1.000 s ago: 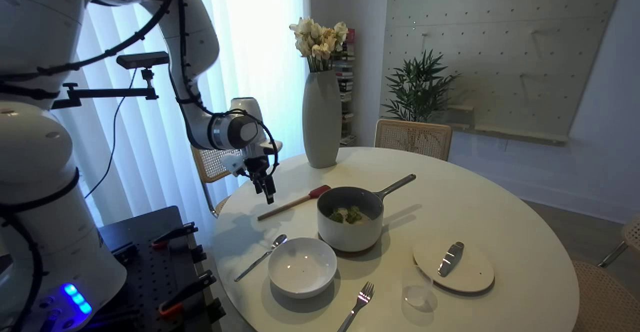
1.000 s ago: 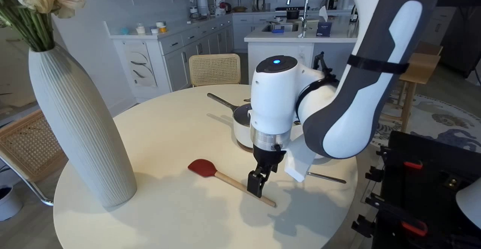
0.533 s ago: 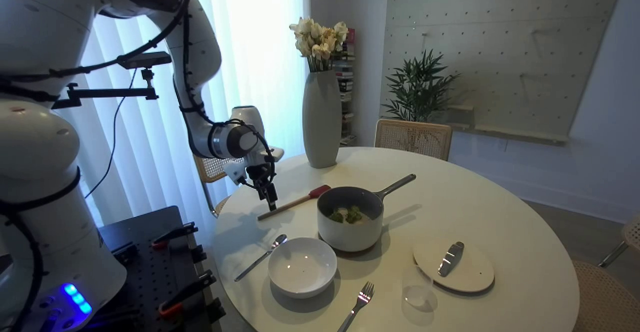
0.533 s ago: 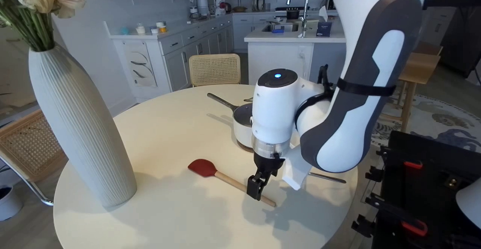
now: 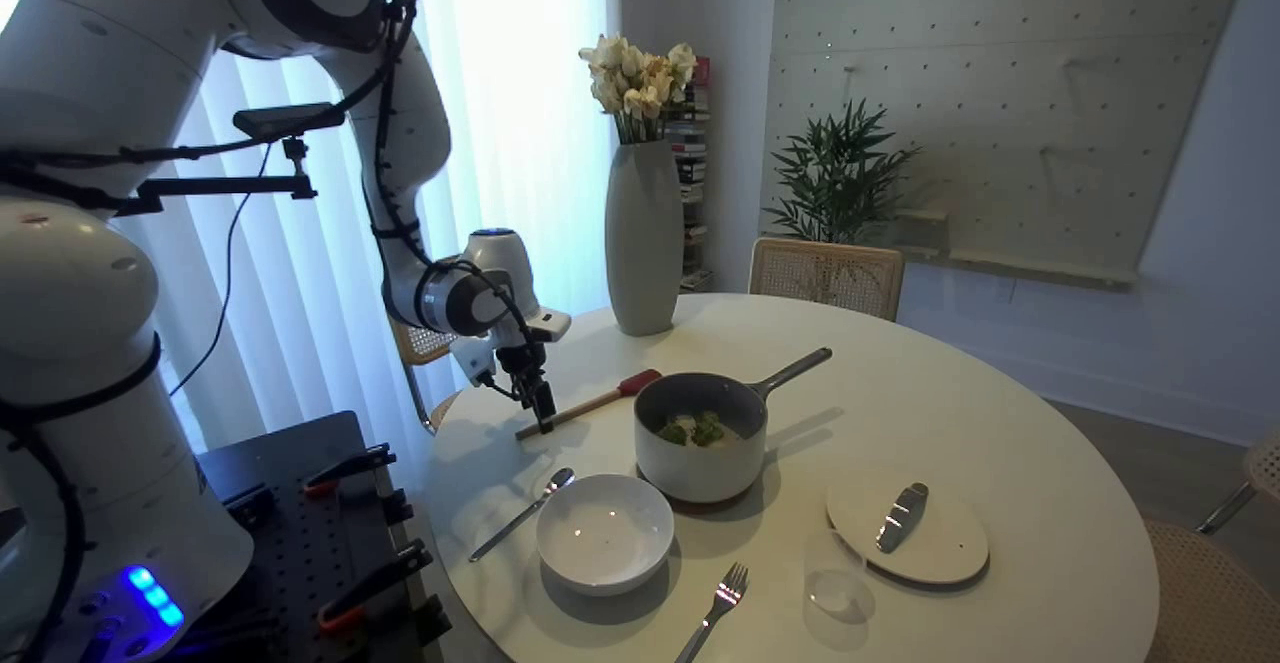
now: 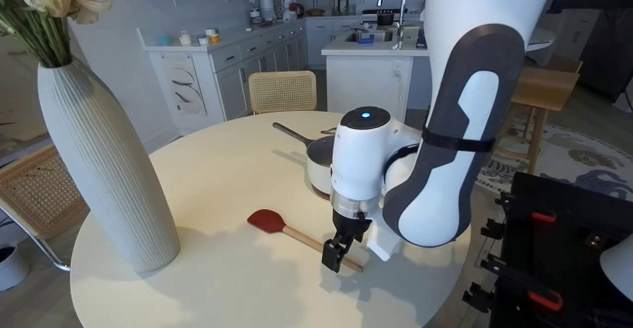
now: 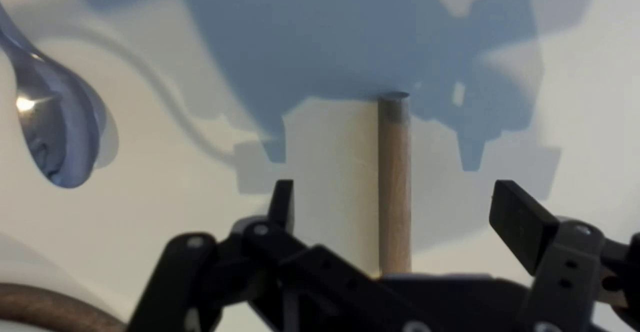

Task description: Use the spatula to stir in the pot

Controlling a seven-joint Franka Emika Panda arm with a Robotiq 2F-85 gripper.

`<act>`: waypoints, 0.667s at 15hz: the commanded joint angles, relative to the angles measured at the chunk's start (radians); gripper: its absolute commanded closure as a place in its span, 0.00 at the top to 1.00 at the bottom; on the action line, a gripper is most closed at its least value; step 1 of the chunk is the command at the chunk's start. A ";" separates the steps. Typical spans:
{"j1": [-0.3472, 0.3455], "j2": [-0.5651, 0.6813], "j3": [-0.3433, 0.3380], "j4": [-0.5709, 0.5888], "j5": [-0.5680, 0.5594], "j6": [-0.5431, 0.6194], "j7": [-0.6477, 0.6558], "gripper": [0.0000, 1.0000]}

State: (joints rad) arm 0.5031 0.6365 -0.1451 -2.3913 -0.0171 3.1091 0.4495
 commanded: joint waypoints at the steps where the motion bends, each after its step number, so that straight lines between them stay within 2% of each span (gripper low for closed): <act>1: -0.020 0.033 0.025 0.028 0.056 0.021 -0.055 1.00; 2: -0.019 0.039 0.025 0.032 0.063 0.021 -0.059 0.98; 3: -0.018 0.043 0.025 0.036 0.069 0.022 -0.062 0.80; 6: -0.018 0.049 0.024 0.045 0.081 0.023 -0.071 0.62; 10: -0.019 0.054 0.023 0.051 0.086 0.024 -0.070 0.30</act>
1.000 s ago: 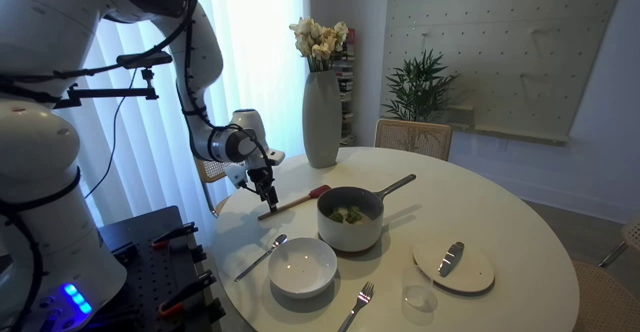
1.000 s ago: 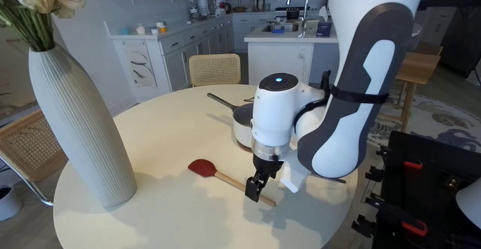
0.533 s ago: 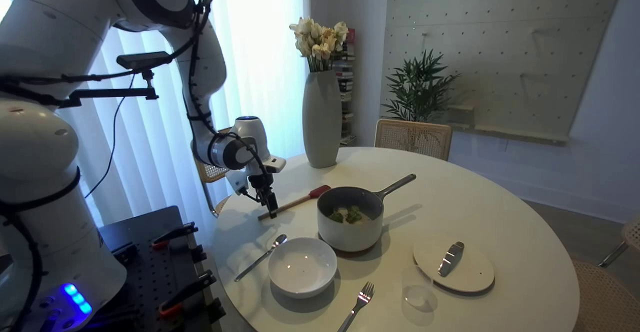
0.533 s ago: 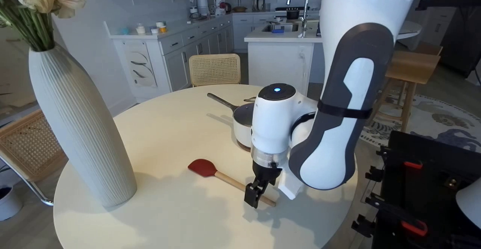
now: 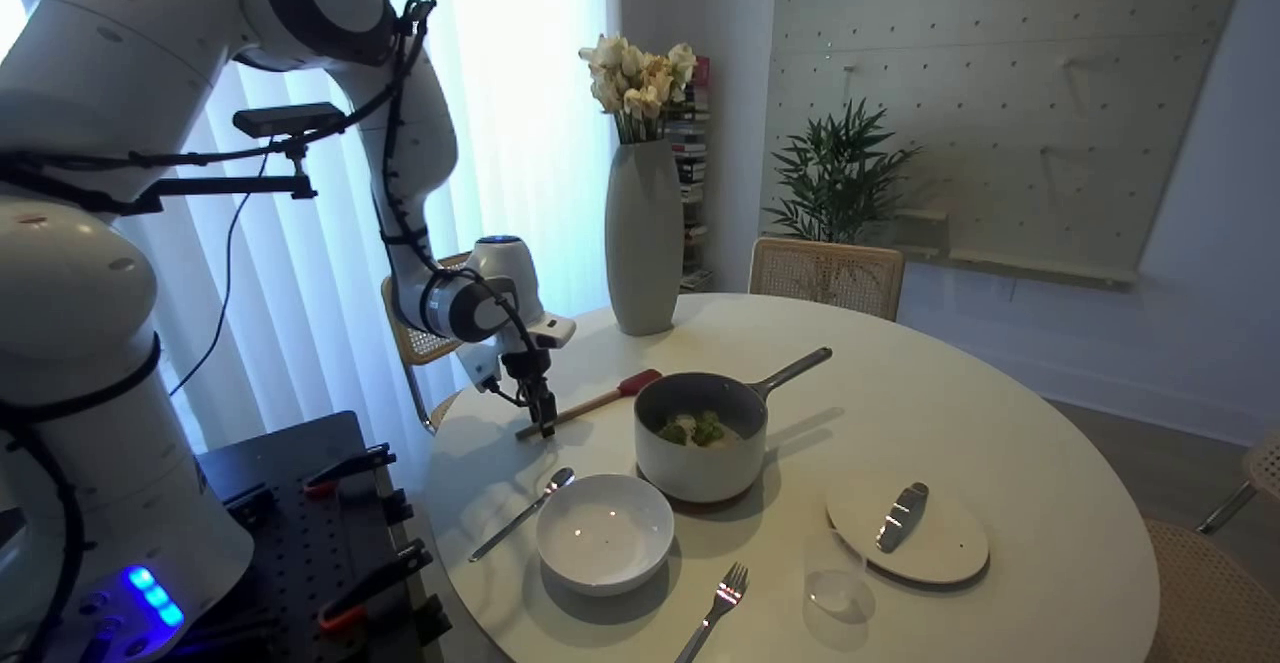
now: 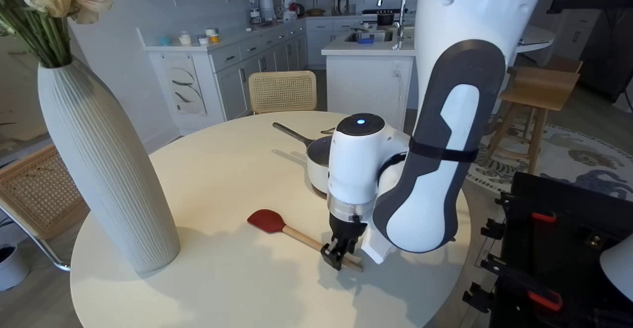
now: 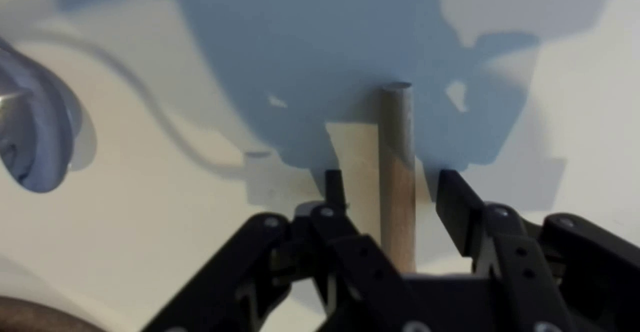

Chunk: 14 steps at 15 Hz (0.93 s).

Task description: Use the spatula to stir in the pot

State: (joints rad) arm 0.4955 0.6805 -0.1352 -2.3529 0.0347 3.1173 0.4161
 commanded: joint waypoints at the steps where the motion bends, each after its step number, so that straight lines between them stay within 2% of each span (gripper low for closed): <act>1: -0.010 0.010 0.013 0.013 0.035 0.016 -0.036 0.23; 4: -0.012 0.005 0.015 0.011 0.036 0.018 -0.036 0.00; 8: -0.034 -0.008 0.038 -0.001 0.042 0.004 -0.046 0.04; 14: -0.004 -0.095 0.013 -0.037 0.018 -0.059 -0.071 0.04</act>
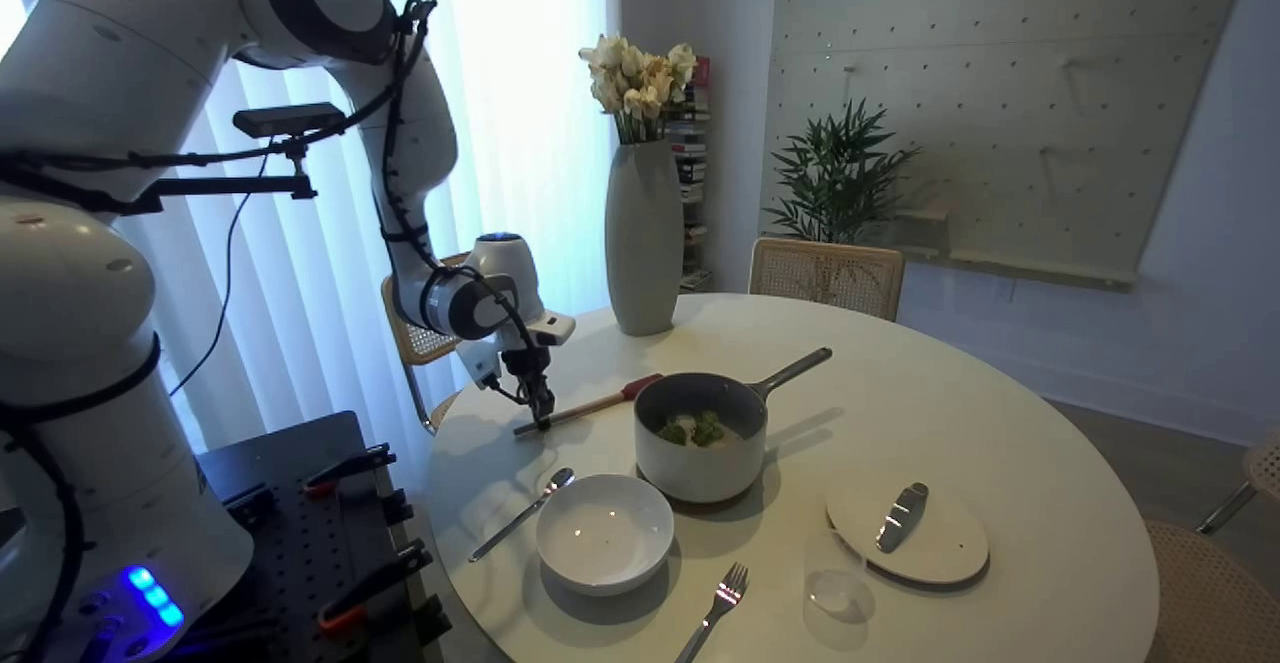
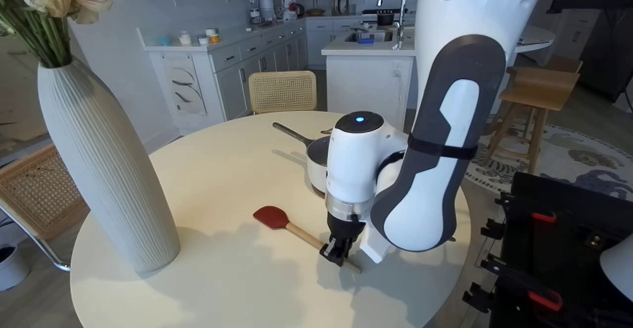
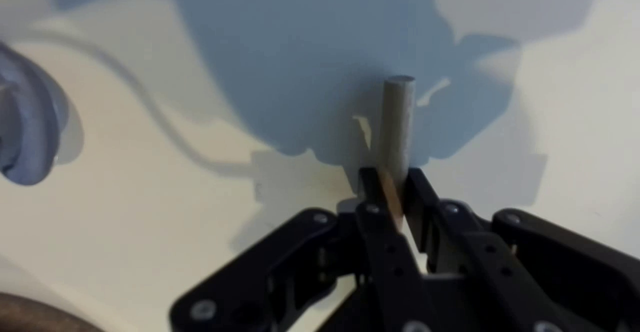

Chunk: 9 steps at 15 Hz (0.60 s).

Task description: Use the spatula to stir in the pot

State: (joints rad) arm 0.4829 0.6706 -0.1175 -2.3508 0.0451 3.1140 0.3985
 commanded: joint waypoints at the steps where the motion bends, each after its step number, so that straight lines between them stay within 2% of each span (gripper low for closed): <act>1: 0.032 -0.108 -0.030 -0.046 0.002 -0.073 -0.055 0.04; 5: 0.099 -0.217 -0.107 -0.067 -0.065 -0.159 -0.054 0.04; 9: 0.092 -0.349 -0.117 -0.090 -0.177 -0.257 -0.043 0.04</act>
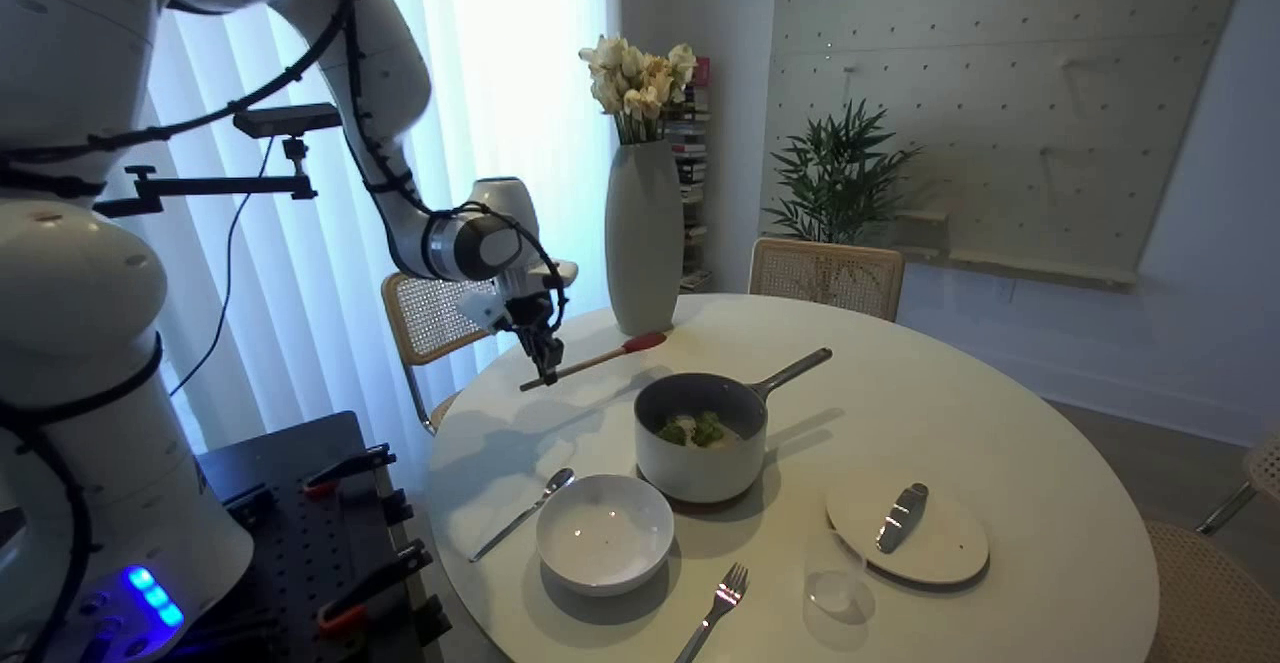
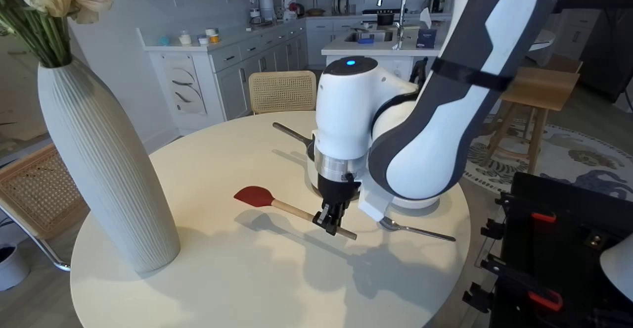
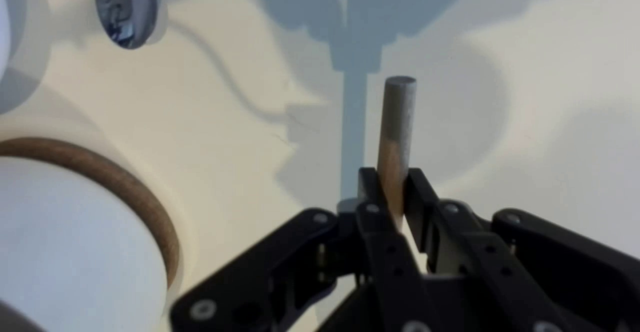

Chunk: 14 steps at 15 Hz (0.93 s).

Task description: Use the spatula to stir in the pot

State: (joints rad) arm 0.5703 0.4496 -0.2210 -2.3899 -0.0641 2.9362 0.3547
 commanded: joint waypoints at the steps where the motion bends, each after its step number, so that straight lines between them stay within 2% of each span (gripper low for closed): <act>1: 0.004 -0.160 -0.018 -0.057 -0.106 -0.104 0.014 0.04; 4: -0.048 -0.267 0.021 -0.071 -0.209 -0.206 0.014 0.04; 7: -0.146 -0.384 0.112 -0.080 -0.261 -0.350 -0.028 0.04; 10: -0.247 -0.491 0.205 -0.080 -0.251 -0.495 -0.106 0.04; 14: -0.354 -0.607 0.262 -0.066 -0.247 -0.662 -0.218 0.04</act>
State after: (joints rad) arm 0.2882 -0.0547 0.0012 -2.4368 -0.3087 2.3686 0.2122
